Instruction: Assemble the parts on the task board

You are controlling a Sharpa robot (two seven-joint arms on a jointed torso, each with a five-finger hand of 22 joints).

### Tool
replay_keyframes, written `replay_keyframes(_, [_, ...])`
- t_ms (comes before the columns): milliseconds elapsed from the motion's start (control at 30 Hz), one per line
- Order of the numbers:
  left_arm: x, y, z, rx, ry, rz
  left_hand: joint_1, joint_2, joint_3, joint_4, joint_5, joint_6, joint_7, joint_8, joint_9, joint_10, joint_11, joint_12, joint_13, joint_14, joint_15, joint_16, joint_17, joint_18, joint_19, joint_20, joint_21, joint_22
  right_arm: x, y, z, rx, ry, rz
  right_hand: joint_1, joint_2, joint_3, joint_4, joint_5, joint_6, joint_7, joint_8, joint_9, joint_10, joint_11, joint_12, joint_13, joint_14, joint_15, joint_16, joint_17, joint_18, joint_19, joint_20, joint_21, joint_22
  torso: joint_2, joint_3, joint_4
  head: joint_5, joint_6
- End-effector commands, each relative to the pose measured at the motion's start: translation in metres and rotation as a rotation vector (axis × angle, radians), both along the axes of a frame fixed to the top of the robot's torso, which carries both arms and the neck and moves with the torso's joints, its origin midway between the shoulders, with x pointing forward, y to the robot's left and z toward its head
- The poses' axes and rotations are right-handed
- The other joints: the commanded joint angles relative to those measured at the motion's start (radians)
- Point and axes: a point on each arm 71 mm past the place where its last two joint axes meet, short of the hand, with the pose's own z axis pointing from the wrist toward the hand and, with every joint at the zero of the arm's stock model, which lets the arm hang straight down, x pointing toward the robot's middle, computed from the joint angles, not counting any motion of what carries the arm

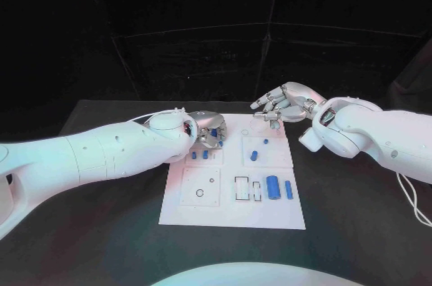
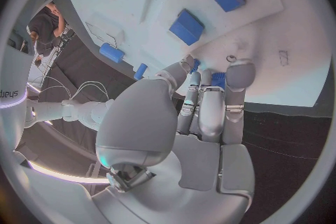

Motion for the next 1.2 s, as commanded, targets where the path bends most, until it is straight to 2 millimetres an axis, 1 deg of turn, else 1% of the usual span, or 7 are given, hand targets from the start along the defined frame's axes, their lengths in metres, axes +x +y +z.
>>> replay_keyframes(33, [0.001, 0.000, -0.002, 0.035, 0.016, -0.001, 0.000, 0.008, 0.009, 0.000, 0.000, 0.012, 0.002, -0.008, -0.004, 0.012, -0.002, -0.007, -0.007, 0.003, 0.001, 0.006, 0.001, -0.010, 0.008, 0.000, 0.008, 0.008, 0.000, 0.002, 0.001, 0.006, -0.003, 0.013, -0.001, 0.001, -0.001, 0.006, 0.006, -0.009, 0.001, 0.006, 0.000, -0.007, -0.001, -0.003, -0.002, -0.005, 0.000, -0.001, 0.001, 0.004, -0.002, 0.006, -0.005, -0.002, 0.000, 0.0000, -0.0002, 0.000, -0.001])
replay_keyframes(300, [0.001, -0.004, -0.003, 0.043, 0.029, -0.012, -0.006, 0.006, 0.027, -0.002, 0.000, 0.030, -0.002, -0.017, -0.016, 0.039, -0.006, -0.010, -0.026, 0.008, -0.002, 0.016, 0.005, -0.015, 0.017, -0.002, 0.038, 0.038, 0.000, 0.002, 0.001, 0.006, -0.003, 0.015, -0.001, 0.001, -0.001, 0.006, 0.006, -0.009, 0.001, 0.006, 0.000, -0.007, -0.001, -0.003, -0.002, -0.005, 0.000, -0.001, 0.001, 0.004, -0.002, 0.006, -0.005, -0.002, 0.000, -0.0004, 0.0012, -0.002, -0.002])
replay_keyframes(433, [0.001, -0.005, -0.003, 0.046, 0.032, -0.014, -0.003, 0.013, 0.040, -0.004, 0.000, 0.045, -0.006, -0.019, -0.020, 0.071, -0.014, -0.004, -0.031, 0.013, -0.007, 0.025, 0.013, -0.020, 0.029, -0.005, 0.070, 0.071, 0.000, 0.003, 0.001, 0.006, -0.002, 0.016, -0.001, 0.001, -0.001, 0.006, 0.006, -0.009, 0.001, 0.006, 0.000, -0.007, -0.001, -0.003, -0.002, -0.005, 0.000, -0.001, 0.001, 0.004, -0.002, 0.006, -0.005, -0.002, -0.001, -0.0005, 0.0004, -0.002, -0.003])
replay_keyframes(567, [0.001, -0.004, -0.004, 0.054, 0.034, 0.003, 0.016, 0.030, 0.067, -0.017, 0.001, 0.093, -0.017, -0.007, -0.018, 0.145, -0.034, 0.012, -0.034, 0.023, -0.022, 0.038, 0.024, -0.029, 0.051, -0.016, 0.123, 0.125, 0.000, 0.003, 0.001, 0.006, -0.002, 0.016, -0.001, 0.001, -0.001, 0.006, 0.006, -0.009, 0.001, 0.006, 0.000, -0.007, -0.001, -0.003, -0.002, -0.005, 0.000, -0.001, 0.001, 0.004, -0.002, 0.006, -0.005, -0.002, 0.000, -0.0005, 0.0006, -0.002, -0.004])
replay_keyframes(733, [0.001, -0.003, -0.003, 0.050, 0.028, 0.012, 0.019, 0.033, 0.084, -0.028, 0.000, 0.137, -0.026, 0.000, -0.017, 0.192, -0.046, 0.007, -0.044, 0.030, -0.033, 0.044, 0.027, -0.036, 0.064, -0.028, 0.155, 0.157, 0.000, 0.003, 0.001, 0.006, -0.003, 0.017, -0.001, 0.001, -0.001, 0.006, 0.006, -0.009, 0.001, 0.006, 0.000, -0.007, -0.001, -0.003, -0.002, -0.005, 0.000, -0.001, 0.001, 0.004, -0.002, 0.006, -0.005, -0.002, 0.000, -0.0006, 0.0013, -0.004, -0.003])
replay_keyframes(1100, [0.000, 0.000, 0.003, -0.009, -0.024, 0.008, 0.012, 0.022, 0.106, -0.046, 0.000, 0.149, -0.025, -0.023, -0.028, 0.218, -0.046, -0.032, -0.070, 0.034, -0.036, 0.042, 0.018, -0.040, 0.068, -0.034, 0.173, 0.178, 0.001, 0.002, 0.001, 0.006, -0.004, 0.013, 0.000, 0.002, -0.001, 0.006, 0.008, -0.008, 0.001, 0.008, 0.001, -0.007, -0.001, -0.002, -0.002, -0.005, 0.000, 0.000, 0.003, 0.004, -0.003, 0.006, -0.006, -0.002, -0.001, -0.0004, 0.0007, -0.002, -0.002])
replay_keyframes(1200, [-0.003, 0.003, 0.007, -0.033, -0.033, 0.005, 0.009, 0.020, 0.109, -0.048, 0.000, 0.151, -0.025, -0.027, -0.030, 0.221, -0.045, -0.038, -0.074, 0.034, -0.036, 0.041, 0.016, -0.041, 0.068, -0.034, 0.175, 0.180, 0.001, 0.002, 0.001, 0.005, -0.005, 0.012, 0.000, 0.002, -0.001, 0.006, 0.008, -0.008, 0.001, 0.008, 0.001, -0.007, -0.001, -0.002, -0.002, -0.005, 0.000, 0.000, 0.003, 0.004, -0.003, 0.006, -0.006, -0.002, -0.002, -0.0007, 0.0026, -0.003, 0.000])
